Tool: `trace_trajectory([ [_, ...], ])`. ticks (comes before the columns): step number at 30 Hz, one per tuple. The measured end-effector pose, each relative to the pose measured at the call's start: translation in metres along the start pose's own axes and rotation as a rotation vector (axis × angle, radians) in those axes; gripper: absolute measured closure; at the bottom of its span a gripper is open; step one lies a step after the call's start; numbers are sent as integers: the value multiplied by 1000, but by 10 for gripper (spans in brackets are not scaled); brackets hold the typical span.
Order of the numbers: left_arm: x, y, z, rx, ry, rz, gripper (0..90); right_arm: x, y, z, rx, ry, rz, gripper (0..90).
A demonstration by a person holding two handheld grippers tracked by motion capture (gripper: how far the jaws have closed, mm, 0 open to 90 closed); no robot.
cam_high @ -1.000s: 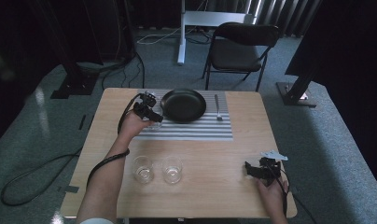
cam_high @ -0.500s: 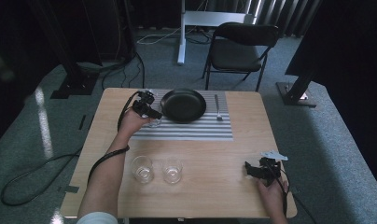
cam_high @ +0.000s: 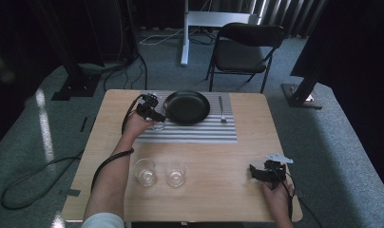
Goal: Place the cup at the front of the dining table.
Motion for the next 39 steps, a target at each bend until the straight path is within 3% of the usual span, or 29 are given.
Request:
trace_trajectory([
  [3,-1,-2,0,-7,6,5,185,0,0,0,0,0,0,123],
  [5,0,-2,0,-1,-33,-27,180,0,0,0,0,0,0,123],
  [7,1,-4,-2,3,-60,-25,177,0,0,0,0,0,0,123],
  [9,1,-7,-2,0,-46,-2,177,0,0,0,0,0,-1,123],
  [11,0,-9,-3,-33,-11,26,177,0,0,0,0,0,0,123],
  [15,-1,-11,-2,-37,-16,20,177,0,0,0,0,0,0,123],
  [16,-1,-15,1,-14,-18,20,177,0,0,0,0,0,0,123],
  [22,-1,-24,4,-2,-23,1,177,0,0,0,0,0,-1,123],
  [27,-3,-30,2,1,-41,-8,177,0,0,0,0,0,0,123],
  [39,-2,-46,-4,1,-34,-19,177,0,0,0,0,0,-1,123],
])
Point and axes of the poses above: each handheld gripper's, and its own axes: z roughly forward along the jaws, y roughly out of its top, x roughly to its left, the point moved 6 cm from there along z, roughly forward along the jaws, and after that the axes turned 4 degrees about -y, right-handed, at the moved point
